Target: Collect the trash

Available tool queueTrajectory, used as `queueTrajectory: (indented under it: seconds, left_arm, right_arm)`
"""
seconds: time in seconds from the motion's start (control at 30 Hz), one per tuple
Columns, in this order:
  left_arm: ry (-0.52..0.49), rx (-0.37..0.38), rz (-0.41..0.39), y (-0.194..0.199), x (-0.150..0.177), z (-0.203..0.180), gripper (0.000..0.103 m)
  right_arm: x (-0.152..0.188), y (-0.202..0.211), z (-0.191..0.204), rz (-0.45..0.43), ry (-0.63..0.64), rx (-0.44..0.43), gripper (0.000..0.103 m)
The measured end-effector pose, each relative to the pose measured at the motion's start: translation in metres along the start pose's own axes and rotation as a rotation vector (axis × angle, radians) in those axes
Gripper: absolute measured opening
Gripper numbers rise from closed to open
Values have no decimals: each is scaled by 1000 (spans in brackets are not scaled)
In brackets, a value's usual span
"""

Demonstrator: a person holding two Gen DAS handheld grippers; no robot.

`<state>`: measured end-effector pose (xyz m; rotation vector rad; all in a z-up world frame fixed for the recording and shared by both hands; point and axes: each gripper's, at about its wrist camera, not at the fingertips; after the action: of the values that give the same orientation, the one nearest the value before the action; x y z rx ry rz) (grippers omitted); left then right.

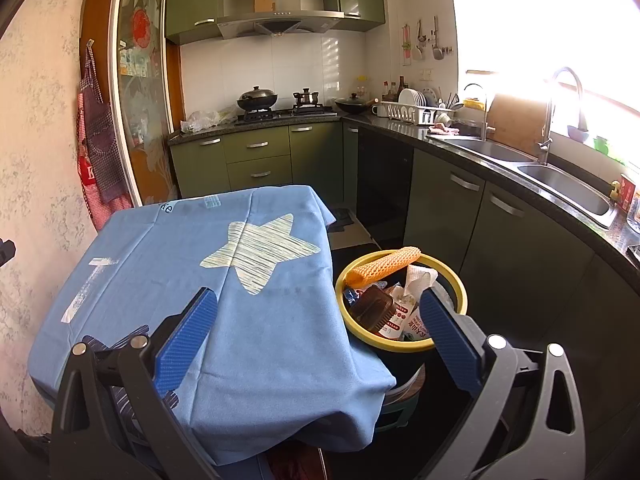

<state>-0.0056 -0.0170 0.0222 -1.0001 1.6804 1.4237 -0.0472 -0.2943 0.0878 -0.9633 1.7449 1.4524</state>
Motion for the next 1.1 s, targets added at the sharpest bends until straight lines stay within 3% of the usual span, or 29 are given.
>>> queueTrajectory:
  seconds: [0.63,0.83,1.0,1.1]
  left_arm:
    - [-5,-3,15,-6,1,-1,98]
    - [11,34,19,-13,1,0,98]
    - [18,28,56,-33,-2,3,98]
    - [4,5,103,-66,-5,9,98]
  right_arm:
    - [0,-1,0,2,-2,-1,96]
    - [1,-3,2,7,0,-2,96]
    - [1,-13,7,12,1,-17,96]
    - [-8,-30,8,13,-5,-56,96]
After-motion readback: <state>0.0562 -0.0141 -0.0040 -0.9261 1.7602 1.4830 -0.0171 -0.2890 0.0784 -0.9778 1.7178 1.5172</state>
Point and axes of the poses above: each gripper's, at about its wrist camera, not at the fingertips, and y roughly against the way its jaws point, z to its left, x to its underside, and after that the axes turned 10 degrees about y, right-handed
